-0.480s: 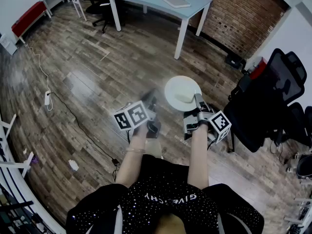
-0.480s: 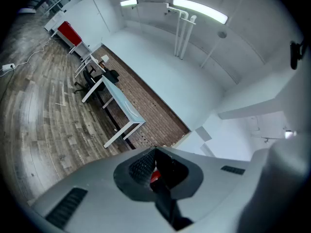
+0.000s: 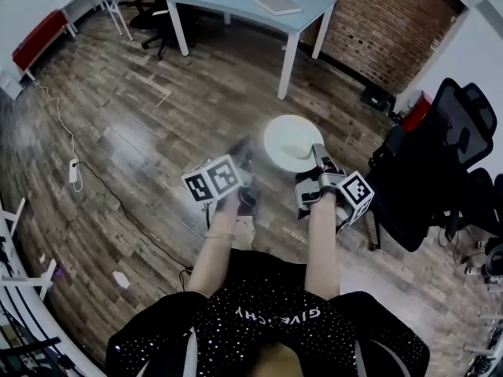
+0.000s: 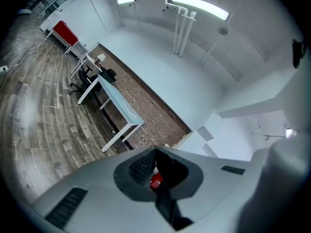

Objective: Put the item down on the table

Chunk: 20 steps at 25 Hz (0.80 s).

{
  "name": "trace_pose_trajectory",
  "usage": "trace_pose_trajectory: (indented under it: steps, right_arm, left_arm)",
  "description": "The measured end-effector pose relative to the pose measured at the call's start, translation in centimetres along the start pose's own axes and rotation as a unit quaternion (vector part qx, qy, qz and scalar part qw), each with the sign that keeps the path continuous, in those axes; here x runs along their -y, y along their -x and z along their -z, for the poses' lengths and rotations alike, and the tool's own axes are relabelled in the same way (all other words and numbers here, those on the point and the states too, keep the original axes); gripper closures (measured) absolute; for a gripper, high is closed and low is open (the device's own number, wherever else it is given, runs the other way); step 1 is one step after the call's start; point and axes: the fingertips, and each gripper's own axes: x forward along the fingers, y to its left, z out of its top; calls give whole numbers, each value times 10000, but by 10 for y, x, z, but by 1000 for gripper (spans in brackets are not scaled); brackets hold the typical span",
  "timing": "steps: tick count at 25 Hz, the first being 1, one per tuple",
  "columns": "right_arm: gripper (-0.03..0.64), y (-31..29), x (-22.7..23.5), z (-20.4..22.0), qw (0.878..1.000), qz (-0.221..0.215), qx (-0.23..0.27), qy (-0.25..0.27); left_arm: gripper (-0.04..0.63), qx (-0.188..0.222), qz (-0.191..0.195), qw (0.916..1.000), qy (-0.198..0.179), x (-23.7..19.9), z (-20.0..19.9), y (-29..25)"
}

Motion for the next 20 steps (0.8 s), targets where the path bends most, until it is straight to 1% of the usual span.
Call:
trace_pose_trajectory:
  steps: [4,8,15,20]
  right_arm:
    - [592,-46,-13,-16,9998,-152,90,-93]
    - [592,-89,-25,-20,9997,-175,106,-99]
    - [591,-160,-42,-32,9997,-225,119,-50]
    - [592,-207,-41,-37,9996,-246,140,-23]
  left_arm:
    - [583,-30,92,9999,-109,-6,-31,-42]
    - [583,-101,146,9997,-169,-16,-62,-80]
    - [583,-121,211,9996,-147,-36,-111,-143]
    - [583,-111,304,9994,-108,-52,-141,-183]
